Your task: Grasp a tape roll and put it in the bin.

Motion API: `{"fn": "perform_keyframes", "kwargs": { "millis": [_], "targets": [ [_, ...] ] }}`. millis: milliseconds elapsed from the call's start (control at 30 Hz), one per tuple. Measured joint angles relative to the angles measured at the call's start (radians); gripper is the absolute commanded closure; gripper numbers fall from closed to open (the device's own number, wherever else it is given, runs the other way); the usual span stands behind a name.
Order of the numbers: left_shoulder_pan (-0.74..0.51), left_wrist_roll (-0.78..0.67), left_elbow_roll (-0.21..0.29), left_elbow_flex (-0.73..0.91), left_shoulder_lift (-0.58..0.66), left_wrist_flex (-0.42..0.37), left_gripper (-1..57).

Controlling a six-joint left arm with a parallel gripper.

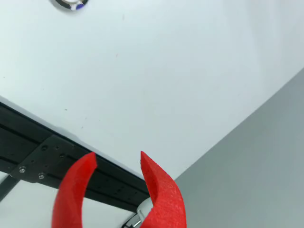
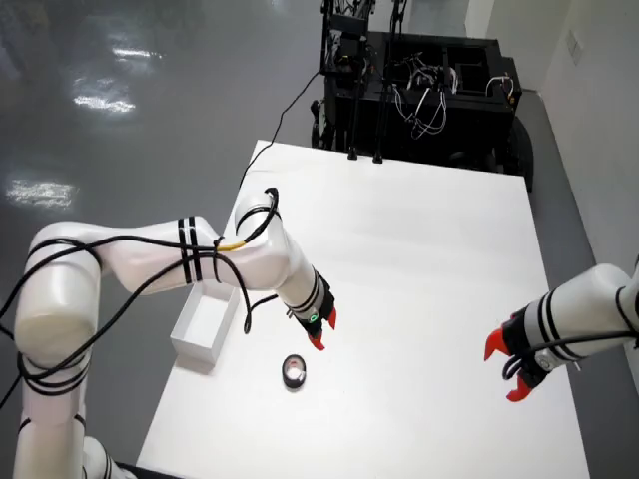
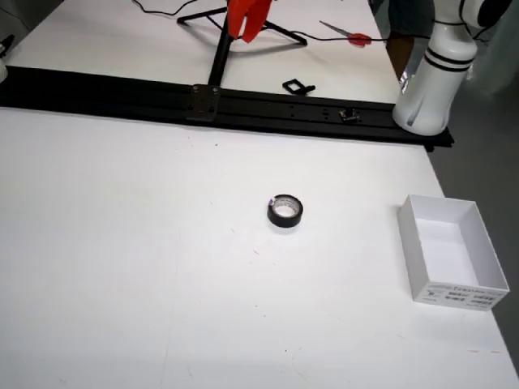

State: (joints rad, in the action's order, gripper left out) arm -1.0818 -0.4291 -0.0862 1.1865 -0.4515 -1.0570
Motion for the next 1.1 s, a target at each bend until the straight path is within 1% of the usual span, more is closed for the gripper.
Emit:
{"fn": "perform_keyframes", "kwargs": {
  "millis": [233, 367, 600, 900, 1100],
  "targets": [
    [0.061, -0.047, 0.0, 0.046, 0.011, 0.002, 30.8],
    [0.096, -0.066, 0.0, 0.061, -0.006, 0.005, 30.0],
    [0.148, -0.09, 0.0, 0.069, -0.068, 0.025, 29.4],
    [0.201, -0.115, -0.001, 0.075, -0.172, 0.057, 32.2],
    [0.222, -0.14, -0.001, 0.11, -0.231, 0.095, 32.4]
  ]
}}
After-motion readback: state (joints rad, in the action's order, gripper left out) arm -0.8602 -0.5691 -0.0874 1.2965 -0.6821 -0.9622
